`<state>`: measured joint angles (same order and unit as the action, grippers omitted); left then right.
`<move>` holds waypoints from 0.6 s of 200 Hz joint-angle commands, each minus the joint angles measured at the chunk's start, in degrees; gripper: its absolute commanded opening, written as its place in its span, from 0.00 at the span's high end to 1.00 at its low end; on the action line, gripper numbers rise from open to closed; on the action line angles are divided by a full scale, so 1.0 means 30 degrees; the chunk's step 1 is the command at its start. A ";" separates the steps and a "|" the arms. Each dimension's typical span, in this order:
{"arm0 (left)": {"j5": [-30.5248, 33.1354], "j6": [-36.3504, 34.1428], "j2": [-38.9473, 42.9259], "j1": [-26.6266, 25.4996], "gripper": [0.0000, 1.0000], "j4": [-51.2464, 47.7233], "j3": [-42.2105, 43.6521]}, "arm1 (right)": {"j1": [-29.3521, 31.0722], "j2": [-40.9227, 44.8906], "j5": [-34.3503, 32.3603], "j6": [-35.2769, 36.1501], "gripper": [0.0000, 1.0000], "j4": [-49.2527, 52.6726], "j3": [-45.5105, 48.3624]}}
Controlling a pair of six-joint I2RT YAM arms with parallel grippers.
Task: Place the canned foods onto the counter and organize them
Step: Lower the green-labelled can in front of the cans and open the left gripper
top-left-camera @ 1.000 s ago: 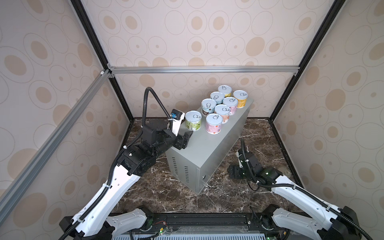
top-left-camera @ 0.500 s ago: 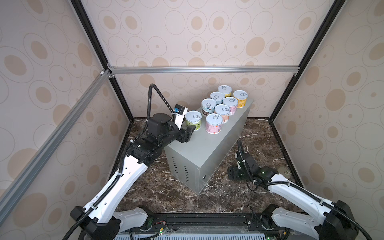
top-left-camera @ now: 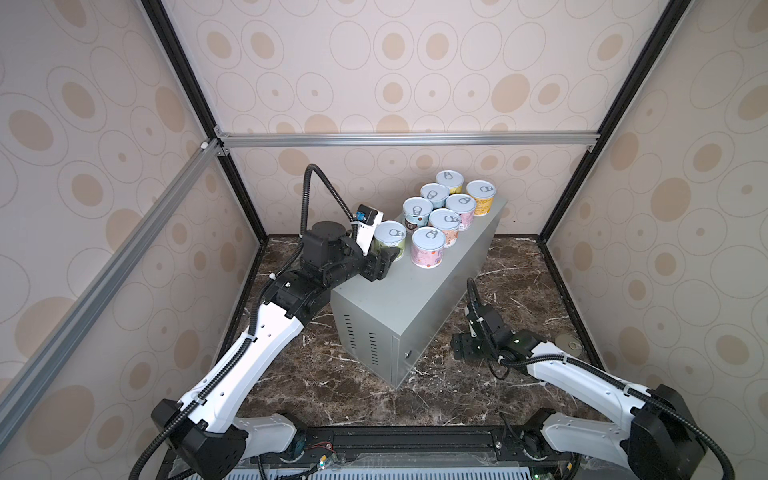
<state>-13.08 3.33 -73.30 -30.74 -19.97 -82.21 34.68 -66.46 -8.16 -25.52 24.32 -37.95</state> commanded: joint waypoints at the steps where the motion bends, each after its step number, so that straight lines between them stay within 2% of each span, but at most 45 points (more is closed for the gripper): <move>1: -0.0575 -0.0613 -0.0375 0.0111 0.27 0.0472 -0.1109 | -0.0082 -0.0186 -0.0083 0.0301 0.09 -0.0104 -0.0418; 120: -0.0912 -0.0815 -0.1749 0.0162 0.30 0.0766 -0.1960 | -0.0100 -0.0777 -0.0187 0.0478 0.09 -0.0329 -0.0591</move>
<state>-14.66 2.55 -78.08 -30.72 -18.48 -85.56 34.68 -68.40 -8.19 -24.51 23.53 -38.26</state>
